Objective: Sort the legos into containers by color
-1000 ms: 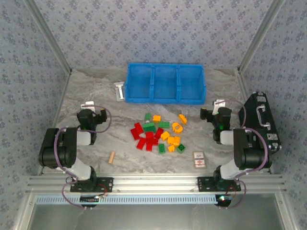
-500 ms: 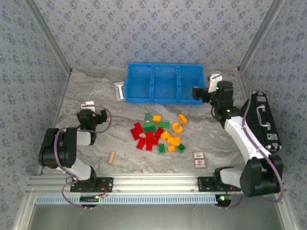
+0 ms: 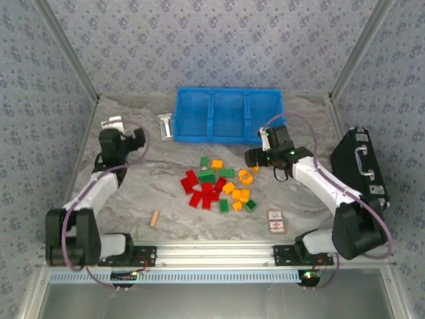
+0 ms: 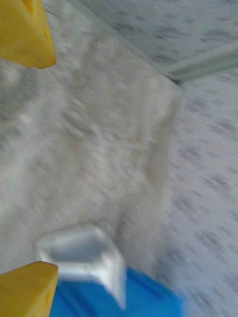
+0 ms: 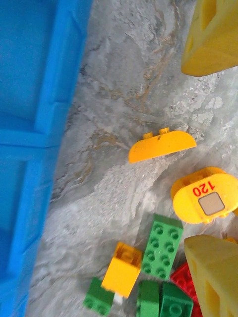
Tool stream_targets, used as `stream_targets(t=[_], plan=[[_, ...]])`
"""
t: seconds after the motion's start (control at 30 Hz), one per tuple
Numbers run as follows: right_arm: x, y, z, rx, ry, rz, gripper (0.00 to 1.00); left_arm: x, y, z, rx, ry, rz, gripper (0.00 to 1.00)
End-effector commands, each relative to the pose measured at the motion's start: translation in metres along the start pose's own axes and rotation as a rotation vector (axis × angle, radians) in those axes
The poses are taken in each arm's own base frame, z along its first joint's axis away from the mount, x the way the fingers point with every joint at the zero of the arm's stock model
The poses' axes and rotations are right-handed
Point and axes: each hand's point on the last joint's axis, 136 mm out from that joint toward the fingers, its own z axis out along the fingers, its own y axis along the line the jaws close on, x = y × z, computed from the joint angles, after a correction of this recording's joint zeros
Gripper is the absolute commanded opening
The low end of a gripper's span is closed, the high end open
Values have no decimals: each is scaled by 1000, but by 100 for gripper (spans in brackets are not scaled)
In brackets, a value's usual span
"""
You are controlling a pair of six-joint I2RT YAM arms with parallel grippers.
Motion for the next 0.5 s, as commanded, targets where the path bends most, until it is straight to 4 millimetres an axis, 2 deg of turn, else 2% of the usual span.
stream_targets(t=[0.0,0.07,0.17,0.3,0.47], plan=[[21,-3,18,32,90,15,84,-1,-47,-38,-10,89,181,100],[26,-2,28,41,108,6,84,-9,-75,-56,69,97,262,100],[28,-9,41,76,117,4,83,-11,-96,-87,146,138,320,100],[23,-8,57,59,122,13,81,-7,-111,-123,272,145,292,100],[22,-8,76,64,167,-1,74,-3,-111,-157,377,155,225,100]])
